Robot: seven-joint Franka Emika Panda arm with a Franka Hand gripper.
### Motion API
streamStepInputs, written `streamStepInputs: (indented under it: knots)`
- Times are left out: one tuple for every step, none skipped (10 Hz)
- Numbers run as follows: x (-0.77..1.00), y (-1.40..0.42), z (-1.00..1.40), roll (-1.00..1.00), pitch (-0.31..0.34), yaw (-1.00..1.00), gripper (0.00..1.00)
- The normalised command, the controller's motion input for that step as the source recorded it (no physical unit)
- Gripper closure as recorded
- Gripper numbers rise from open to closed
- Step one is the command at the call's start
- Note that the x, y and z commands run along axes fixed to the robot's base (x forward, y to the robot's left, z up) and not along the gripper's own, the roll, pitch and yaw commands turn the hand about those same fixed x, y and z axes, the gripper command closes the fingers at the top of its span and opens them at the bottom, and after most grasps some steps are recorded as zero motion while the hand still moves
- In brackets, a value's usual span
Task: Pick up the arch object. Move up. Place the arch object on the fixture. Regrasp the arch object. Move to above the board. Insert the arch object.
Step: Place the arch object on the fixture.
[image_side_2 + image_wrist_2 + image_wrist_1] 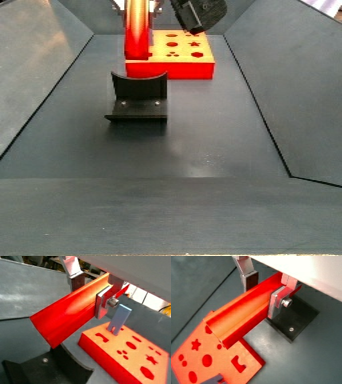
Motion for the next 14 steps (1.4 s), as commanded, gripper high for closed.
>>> streamStepInputs:
  knots:
    - [0.09, 0.03, -0.01, -0.25, 0.253, -0.16, 1.00]
    - [0.13, 0.13, -1.00, -1.00, 0.319, -0.16, 1.00]
    - [0.14, 0.13, -1.00, -1.00, 0.286, -0.18, 1.00]
    - [0.15, 0.14, -1.00, -1.00, 0.279, -0.24, 1.00]
    - [0.17, 0.13, -1.00, -0.95, 0.256, -0.29, 1.00]
    - [0.19, 0.14, -1.00, -0.73, 0.169, -0.31, 1.00]
    - [0.20, 0.14, -1.00, -0.61, 0.127, -0.31, 1.00]
    - [0.21, 0.14, -1.00, -0.39, 0.054, -0.28, 1.00]
    - [0.22, 0.14, -1.00, -0.27, 0.008, -0.26, 1.00]
    - [0.20, 0.12, -0.89, -0.21, -0.026, -0.22, 1.00]
    - [0.16, 0.10, -0.68, -0.19, -0.055, -0.19, 1.00]
    - [0.12, 0.08, -0.43, -0.17, -0.071, -0.14, 1.00]
    - [0.10, 0.08, -0.30, -0.14, -0.071, -0.10, 1.00]
    - [0.08, 0.09, -0.29, -0.12, -0.077, -0.07, 1.00]
